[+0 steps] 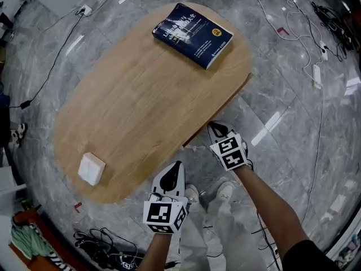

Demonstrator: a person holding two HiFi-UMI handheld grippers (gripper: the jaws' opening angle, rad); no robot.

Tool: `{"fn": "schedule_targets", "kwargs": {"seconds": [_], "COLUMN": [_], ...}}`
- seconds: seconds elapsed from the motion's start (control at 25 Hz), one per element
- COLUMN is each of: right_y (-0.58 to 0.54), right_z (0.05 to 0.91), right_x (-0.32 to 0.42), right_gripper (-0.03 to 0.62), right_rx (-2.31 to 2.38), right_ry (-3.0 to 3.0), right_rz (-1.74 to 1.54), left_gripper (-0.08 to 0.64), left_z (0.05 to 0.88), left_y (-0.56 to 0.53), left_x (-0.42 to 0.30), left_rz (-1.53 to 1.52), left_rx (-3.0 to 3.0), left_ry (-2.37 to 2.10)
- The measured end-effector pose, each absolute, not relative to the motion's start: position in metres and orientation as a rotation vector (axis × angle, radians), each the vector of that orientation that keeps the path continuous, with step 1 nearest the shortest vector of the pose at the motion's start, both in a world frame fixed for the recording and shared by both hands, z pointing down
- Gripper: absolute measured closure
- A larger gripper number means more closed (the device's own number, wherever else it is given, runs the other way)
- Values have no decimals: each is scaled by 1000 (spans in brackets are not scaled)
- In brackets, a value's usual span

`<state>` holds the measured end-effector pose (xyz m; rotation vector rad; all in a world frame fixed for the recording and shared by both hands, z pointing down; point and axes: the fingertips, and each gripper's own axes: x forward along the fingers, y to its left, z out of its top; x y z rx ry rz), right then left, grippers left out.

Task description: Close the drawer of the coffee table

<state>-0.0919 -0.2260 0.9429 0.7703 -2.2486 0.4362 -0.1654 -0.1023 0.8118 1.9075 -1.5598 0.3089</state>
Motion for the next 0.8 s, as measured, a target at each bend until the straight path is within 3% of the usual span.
{"fn": "schedule_targets", "kwargs": {"seconds": [0.8], "right_y": [-235], "right_z": [942], "right_x": [-102], "right_gripper": [580], "right_rx": [775], "right_ry": [-2263], "right_rz": [459], "left_gripper": [558], "left_z": [811], "left_y": [-97], "left_x": [-183], "left_rz": [302], "left_rx": [1863], "left_ry": [-1600]}}
